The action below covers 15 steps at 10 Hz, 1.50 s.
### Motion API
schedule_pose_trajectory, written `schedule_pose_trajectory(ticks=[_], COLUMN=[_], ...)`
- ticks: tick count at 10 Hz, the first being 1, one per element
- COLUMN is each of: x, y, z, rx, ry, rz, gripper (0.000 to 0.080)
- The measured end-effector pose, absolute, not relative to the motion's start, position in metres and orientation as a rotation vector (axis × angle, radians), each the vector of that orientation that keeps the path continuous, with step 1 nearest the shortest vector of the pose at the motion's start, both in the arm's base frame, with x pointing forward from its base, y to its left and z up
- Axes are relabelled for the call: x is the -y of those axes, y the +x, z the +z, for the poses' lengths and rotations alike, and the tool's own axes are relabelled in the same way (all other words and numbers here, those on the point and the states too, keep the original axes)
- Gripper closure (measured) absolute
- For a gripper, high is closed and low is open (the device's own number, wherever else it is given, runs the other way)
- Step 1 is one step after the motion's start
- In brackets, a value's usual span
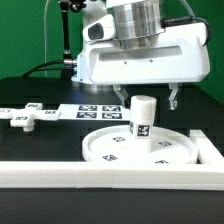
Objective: Assemble round table
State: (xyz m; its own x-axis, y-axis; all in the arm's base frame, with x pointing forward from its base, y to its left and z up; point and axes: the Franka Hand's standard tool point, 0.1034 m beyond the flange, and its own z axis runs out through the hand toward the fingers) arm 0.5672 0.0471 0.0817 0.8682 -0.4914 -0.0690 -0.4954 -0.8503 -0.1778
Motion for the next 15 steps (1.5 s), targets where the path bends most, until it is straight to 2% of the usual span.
schedule_pose_trajectory(ticks=[5,11,15], x=[-0.044,-0.036,-0.035], y=[0.568,0.569,0.566], z=[0.081,0.080,0.076], rx=[0.024,0.531,1.114], ry=[-3.005,-2.970,-2.851], rz=[-0.042,-0.074,-0.114], gripper=[0.0151,0.0151,0.0151])
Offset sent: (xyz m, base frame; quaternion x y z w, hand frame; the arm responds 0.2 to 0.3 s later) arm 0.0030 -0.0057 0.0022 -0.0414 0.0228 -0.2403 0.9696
